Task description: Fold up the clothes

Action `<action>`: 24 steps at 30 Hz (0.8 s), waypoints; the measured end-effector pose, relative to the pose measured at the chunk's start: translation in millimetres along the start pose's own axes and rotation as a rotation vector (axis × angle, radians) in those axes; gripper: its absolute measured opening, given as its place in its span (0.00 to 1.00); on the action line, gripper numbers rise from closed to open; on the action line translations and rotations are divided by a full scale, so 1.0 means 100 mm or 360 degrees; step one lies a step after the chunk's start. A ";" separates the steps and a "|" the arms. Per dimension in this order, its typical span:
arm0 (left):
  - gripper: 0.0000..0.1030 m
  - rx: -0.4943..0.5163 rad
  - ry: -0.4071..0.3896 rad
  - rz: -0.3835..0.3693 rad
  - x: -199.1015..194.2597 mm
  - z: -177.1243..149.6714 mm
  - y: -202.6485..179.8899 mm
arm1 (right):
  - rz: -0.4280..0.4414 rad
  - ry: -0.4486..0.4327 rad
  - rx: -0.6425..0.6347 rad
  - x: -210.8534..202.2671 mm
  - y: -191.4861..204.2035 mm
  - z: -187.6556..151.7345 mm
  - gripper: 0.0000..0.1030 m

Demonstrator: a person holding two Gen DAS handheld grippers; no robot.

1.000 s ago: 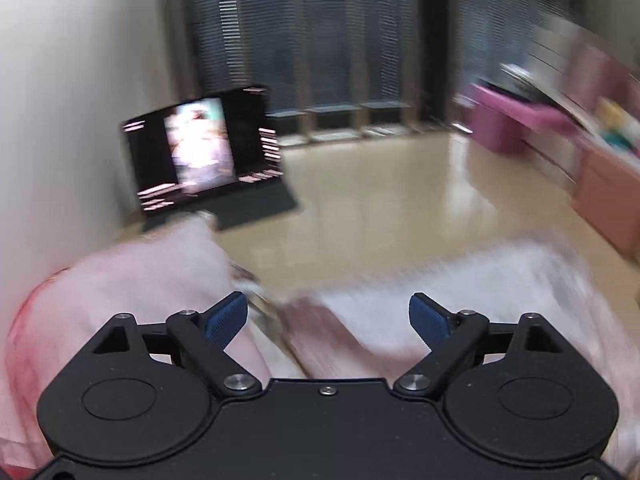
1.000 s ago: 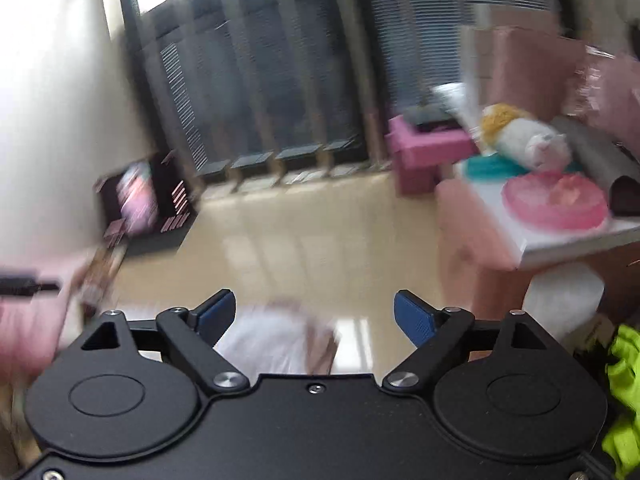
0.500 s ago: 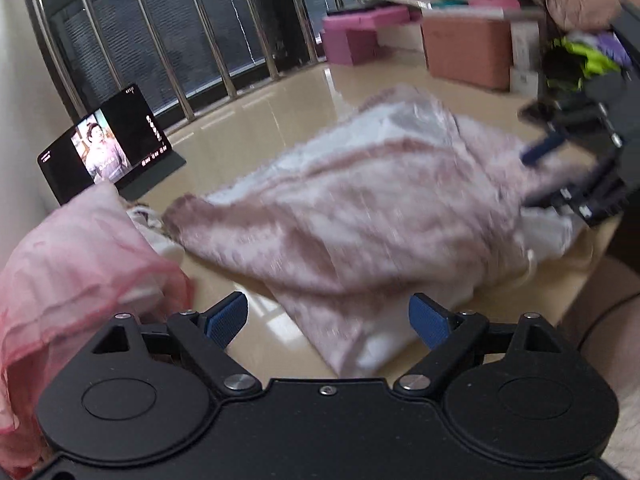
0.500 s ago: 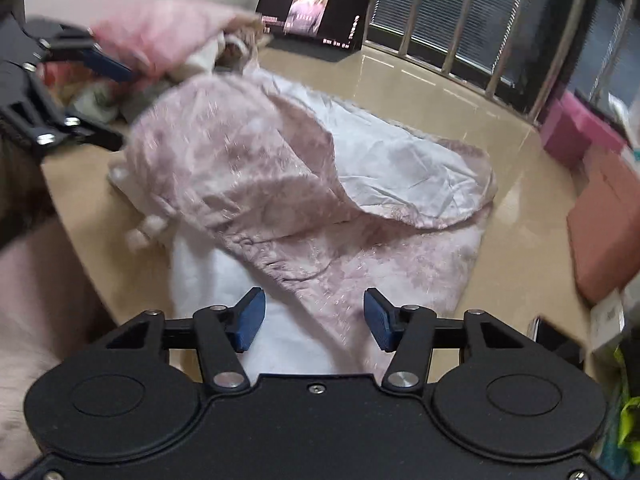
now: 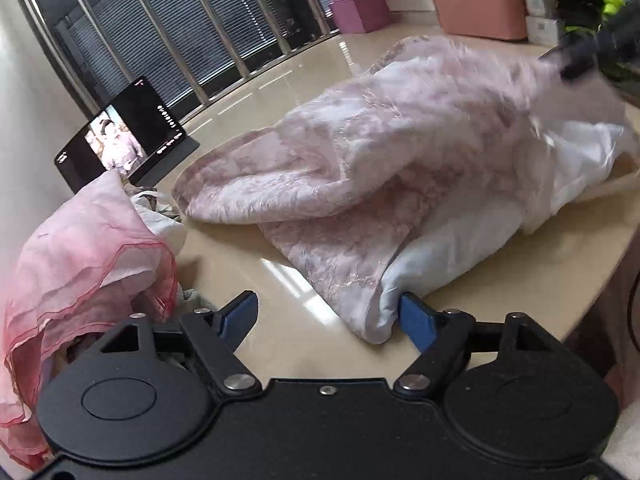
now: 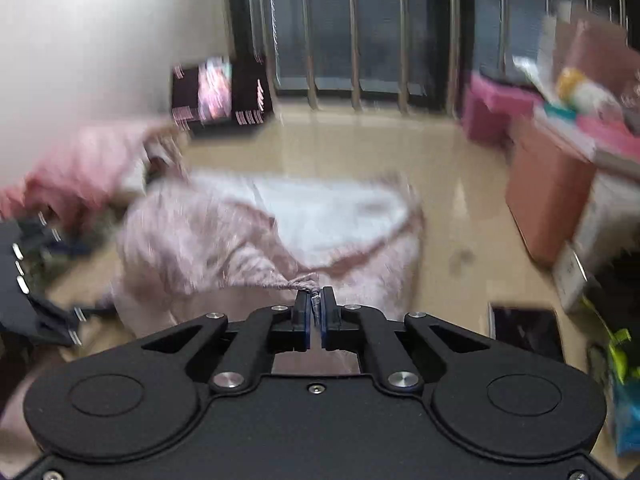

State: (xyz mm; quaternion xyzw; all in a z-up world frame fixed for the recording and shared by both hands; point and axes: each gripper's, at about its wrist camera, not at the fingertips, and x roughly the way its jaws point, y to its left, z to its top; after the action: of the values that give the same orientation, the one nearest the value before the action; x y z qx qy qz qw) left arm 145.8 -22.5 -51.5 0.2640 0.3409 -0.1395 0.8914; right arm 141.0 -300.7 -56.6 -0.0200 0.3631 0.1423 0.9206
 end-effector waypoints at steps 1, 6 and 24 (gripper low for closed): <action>0.76 -0.0013 -0.0019 -0.0030 -0.04 -0.01 0.05 | 0.0039 0.0032 0.0030 -0.02 -0.05 -0.03 0.23; 0.90 -0.0295 -0.0145 -0.0124 -0.32 0.05 0.61 | 0.0291 -0.0081 0.0319 -0.36 -0.41 0.14 0.53; 0.92 -0.0791 0.0055 0.0291 0.76 1.19 1.88 | -0.0036 0.0372 0.0725 1.44 -1.21 0.87 0.20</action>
State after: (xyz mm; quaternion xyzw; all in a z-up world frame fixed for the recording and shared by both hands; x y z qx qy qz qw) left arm 345.3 59.7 42.4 0.0689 0.3547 0.0342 0.9318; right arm 332.7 -369.0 -98.0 0.1676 0.4895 0.0433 0.8546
